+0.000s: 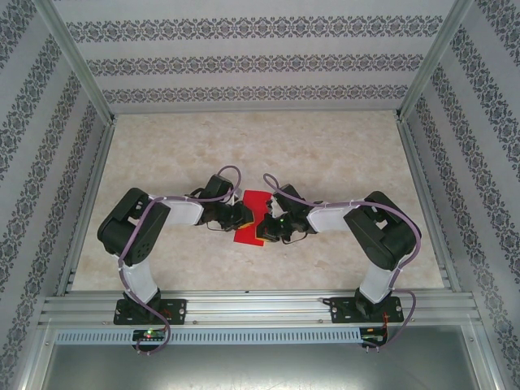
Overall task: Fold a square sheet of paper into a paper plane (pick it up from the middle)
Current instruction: Fold the triangle a second time at the center of the table.
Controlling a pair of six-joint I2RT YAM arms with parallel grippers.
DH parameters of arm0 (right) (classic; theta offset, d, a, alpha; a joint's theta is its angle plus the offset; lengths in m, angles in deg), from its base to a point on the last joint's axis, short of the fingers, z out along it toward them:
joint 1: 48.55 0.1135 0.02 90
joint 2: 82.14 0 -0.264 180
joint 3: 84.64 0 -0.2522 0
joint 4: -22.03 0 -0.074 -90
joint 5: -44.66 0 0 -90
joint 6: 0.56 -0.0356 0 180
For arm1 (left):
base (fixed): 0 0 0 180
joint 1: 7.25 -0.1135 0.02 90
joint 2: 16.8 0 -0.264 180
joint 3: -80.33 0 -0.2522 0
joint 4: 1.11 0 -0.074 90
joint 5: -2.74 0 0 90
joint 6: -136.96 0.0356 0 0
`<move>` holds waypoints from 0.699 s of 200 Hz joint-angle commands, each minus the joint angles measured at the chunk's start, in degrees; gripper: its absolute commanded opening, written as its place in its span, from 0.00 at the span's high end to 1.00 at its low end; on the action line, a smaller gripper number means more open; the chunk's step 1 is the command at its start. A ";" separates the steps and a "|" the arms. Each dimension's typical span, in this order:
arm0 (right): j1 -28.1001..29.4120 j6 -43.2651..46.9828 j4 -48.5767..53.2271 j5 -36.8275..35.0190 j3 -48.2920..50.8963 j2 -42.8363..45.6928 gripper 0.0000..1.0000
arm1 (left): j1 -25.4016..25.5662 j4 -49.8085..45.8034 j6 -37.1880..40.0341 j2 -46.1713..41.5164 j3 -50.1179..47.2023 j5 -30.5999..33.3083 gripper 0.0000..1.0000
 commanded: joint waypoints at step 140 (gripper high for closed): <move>0.10 4.25 10.75 -4.25 1.25 -1.83 1.00 | -9.45 -3.14 7.61 4.83 3.53 -2.93 0.82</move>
